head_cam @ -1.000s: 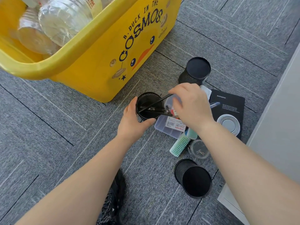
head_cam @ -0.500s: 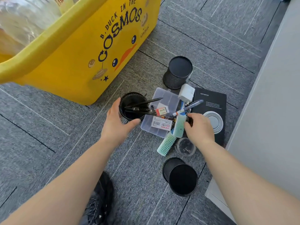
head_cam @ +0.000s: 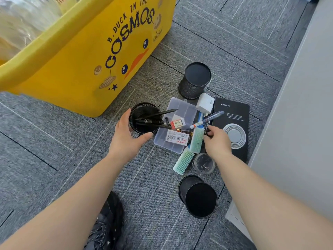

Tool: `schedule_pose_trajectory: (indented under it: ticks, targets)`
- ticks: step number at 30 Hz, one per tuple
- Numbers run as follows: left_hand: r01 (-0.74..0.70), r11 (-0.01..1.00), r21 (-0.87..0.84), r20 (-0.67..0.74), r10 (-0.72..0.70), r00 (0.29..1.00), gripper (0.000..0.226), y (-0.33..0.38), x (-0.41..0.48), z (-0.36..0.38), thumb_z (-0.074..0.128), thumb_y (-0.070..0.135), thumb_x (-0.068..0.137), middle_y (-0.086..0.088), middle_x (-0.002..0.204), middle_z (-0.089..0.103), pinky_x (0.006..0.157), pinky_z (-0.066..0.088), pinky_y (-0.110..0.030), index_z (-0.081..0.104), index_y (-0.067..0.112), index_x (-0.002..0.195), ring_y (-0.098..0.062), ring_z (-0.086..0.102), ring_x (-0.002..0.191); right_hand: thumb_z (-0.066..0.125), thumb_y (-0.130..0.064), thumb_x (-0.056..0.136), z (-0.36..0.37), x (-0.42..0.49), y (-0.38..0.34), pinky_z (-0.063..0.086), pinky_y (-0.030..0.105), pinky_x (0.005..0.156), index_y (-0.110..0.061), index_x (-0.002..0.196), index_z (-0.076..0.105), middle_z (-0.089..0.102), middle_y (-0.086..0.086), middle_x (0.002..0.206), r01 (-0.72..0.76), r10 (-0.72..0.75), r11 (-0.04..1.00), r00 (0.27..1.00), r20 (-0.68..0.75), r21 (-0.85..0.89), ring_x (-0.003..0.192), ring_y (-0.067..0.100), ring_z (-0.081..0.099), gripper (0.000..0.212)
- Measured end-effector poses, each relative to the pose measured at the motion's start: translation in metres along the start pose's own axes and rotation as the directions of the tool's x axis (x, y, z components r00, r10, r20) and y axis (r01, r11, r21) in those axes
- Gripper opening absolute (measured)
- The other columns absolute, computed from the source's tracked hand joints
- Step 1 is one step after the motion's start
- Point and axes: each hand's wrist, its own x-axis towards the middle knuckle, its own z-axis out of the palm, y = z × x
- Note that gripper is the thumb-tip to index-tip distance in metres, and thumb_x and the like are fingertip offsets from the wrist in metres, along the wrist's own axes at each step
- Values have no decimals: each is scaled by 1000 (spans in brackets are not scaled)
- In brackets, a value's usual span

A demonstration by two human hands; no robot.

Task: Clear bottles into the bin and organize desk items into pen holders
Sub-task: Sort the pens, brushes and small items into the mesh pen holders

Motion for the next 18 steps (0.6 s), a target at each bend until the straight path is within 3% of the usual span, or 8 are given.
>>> schedule_pose_trajectory:
  ticks: [5,9,14,18]
  targets:
    - [-10,1000,5,-2,10,1000,95,1,0,0,76,38,76,4,153,24,100,44,-47,14,35,149,-14,46,119,55,-30,93,-5,10,-5,40,34,70,-16,116,59,54,9,117,-19,18,964,1000,-6,-266,104,33,54,28]
    - [-17,1000,1,-8,17,1000,95,0,-1,1,76,38,76,5,153,24,99,45,-47,15,35,149,-12,46,116,61,-50,86,-16,13,5,45,39,81,-14,124,55,52,10,125,-67,60,907,998,-31,-415,117,33,49,53]
    - [-37,999,2,-13,37,999,93,-2,-1,1,76,37,77,5,152,25,96,46,-44,16,34,149,-8,44,111,56,-49,90,-11,17,0,44,38,80,-13,123,55,52,11,124,-84,80,903,996,-28,-421,115,33,50,49]
    - [-45,999,-9,-9,45,999,92,-3,0,1,76,36,77,5,152,26,96,46,-44,18,33,148,-8,44,110,57,-41,91,-4,19,-9,44,39,78,-9,125,45,57,14,125,-121,93,908,992,-87,-401,117,34,52,48]
